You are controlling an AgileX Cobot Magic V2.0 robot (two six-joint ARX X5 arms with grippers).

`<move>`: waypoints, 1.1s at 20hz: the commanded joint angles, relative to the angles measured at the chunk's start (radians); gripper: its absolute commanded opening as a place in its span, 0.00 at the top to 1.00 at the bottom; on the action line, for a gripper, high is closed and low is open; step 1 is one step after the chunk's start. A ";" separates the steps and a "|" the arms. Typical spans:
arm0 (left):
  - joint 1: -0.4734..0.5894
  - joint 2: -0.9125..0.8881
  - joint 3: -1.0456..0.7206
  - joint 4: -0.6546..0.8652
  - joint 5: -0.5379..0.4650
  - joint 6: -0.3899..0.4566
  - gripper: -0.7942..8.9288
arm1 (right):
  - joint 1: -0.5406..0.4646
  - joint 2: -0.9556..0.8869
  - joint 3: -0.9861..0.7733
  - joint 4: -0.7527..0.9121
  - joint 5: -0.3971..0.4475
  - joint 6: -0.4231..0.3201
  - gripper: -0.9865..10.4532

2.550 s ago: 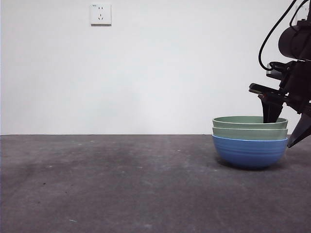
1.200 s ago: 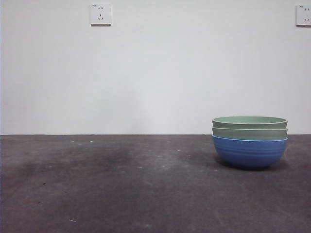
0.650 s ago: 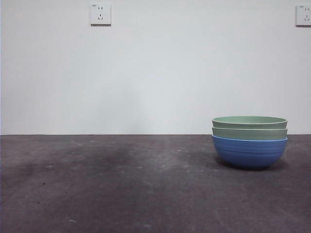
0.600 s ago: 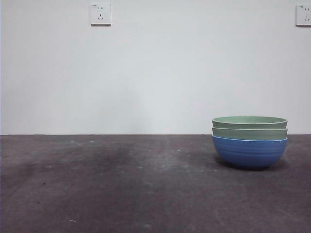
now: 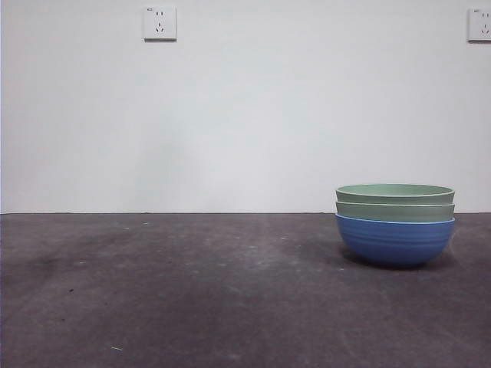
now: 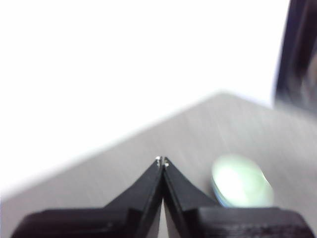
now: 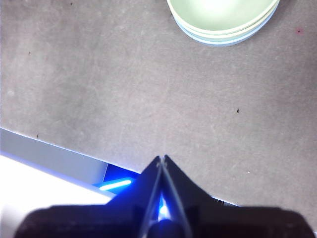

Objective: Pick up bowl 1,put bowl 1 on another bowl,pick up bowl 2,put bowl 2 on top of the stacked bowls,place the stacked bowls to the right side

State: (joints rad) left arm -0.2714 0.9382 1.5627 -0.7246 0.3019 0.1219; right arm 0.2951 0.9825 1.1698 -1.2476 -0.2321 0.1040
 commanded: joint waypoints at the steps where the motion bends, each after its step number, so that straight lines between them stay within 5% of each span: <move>1: 0.087 -0.144 -0.230 0.195 0.010 0.014 0.92 | 0.000 0.000 -0.003 0.005 0.003 -0.008 0.91; 9: 0.276 -0.601 -0.948 0.581 -0.089 0.013 0.92 | 0.000 0.000 -0.003 0.005 0.003 -0.008 0.91; 15: 0.306 -0.805 -1.310 0.633 -0.092 0.010 0.92 | 0.000 0.000 -0.003 0.005 0.003 -0.008 0.91; 22: 0.306 -0.917 -1.508 0.646 -0.092 -0.004 0.92 | 0.001 0.000 -0.003 0.005 0.003 -0.008 0.91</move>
State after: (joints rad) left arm 0.0311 0.0250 0.0605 -0.0914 0.2123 0.1207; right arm 0.2947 0.9825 1.1698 -1.2476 -0.2321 0.1040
